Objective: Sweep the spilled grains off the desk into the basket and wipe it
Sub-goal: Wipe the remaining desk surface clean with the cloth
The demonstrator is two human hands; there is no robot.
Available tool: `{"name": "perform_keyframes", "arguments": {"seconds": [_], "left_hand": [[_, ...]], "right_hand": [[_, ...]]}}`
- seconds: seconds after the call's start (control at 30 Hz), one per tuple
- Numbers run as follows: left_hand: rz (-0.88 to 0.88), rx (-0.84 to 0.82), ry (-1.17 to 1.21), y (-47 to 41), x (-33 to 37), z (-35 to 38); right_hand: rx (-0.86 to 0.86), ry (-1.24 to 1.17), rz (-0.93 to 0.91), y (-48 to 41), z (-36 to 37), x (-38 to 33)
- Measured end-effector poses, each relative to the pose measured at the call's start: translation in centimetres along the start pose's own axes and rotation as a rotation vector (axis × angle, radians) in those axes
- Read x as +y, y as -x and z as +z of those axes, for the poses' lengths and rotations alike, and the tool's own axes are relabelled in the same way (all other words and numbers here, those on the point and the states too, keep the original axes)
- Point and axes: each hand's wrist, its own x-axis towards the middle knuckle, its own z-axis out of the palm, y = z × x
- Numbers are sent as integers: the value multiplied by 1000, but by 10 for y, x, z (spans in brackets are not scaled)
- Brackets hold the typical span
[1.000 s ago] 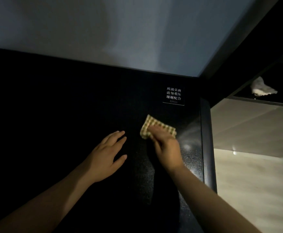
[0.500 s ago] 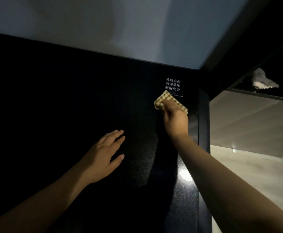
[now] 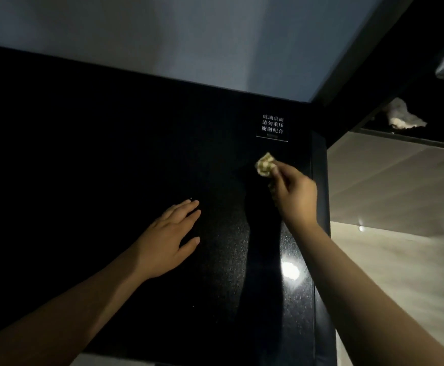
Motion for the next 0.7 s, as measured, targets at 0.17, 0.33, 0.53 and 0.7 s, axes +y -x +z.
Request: {"name": "perform_keyframes", "arguments": {"seconds": [0.17, 0.33, 0.53, 0.7], "left_hand": [[11, -40, -1, 4, 2, -1], [-1, -70, -11, 12, 7, -1], [-44, -1, -25, 1, 13, -11], [-133, 34, -51, -18, 15, -15]], "right_hand": [[-125, 81, -9, 16, 24, 18], [-190, 13, -52, 98, 14, 7], [-4, -109, 90, 102, -12, 11], [34, -151, 82, 76, -15, 6]]}}
